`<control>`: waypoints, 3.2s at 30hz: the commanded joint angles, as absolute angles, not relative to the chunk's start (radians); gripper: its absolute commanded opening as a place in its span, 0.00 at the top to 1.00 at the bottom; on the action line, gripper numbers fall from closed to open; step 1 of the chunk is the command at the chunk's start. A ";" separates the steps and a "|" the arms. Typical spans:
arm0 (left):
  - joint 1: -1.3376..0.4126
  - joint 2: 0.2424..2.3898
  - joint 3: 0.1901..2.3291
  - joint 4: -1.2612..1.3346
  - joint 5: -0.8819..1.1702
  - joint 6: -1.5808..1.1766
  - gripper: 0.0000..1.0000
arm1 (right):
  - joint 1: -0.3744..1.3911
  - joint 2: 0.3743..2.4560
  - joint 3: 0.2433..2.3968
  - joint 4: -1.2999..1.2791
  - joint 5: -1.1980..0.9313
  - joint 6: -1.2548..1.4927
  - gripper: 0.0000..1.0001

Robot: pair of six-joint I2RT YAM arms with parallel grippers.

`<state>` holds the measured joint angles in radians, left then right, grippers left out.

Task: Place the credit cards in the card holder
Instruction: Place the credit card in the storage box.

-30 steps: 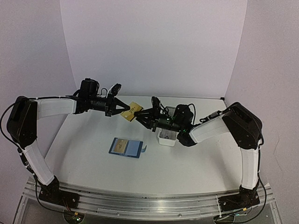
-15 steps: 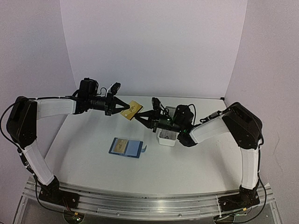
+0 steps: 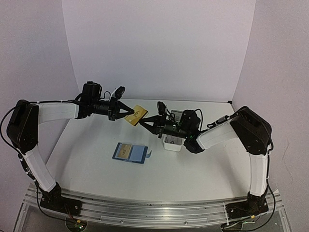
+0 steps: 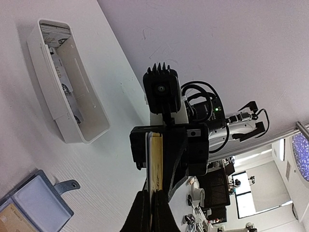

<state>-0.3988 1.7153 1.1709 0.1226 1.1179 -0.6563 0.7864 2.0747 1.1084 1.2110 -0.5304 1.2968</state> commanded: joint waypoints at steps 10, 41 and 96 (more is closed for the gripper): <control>-0.367 1.680 1.162 0.196 1.109 -0.684 0.92 | 0.782 1.991 1.093 1.253 -0.571 1.235 1.00; -0.308 1.648 1.180 0.171 1.117 -0.576 1.00 | 0.672 1.638 1.257 -0.259 -0.219 -0.166 1.00; -0.307 1.563 1.058 0.064 0.992 -0.526 1.00 | 0.623 1.597 1.243 -0.099 -0.158 -0.493 0.20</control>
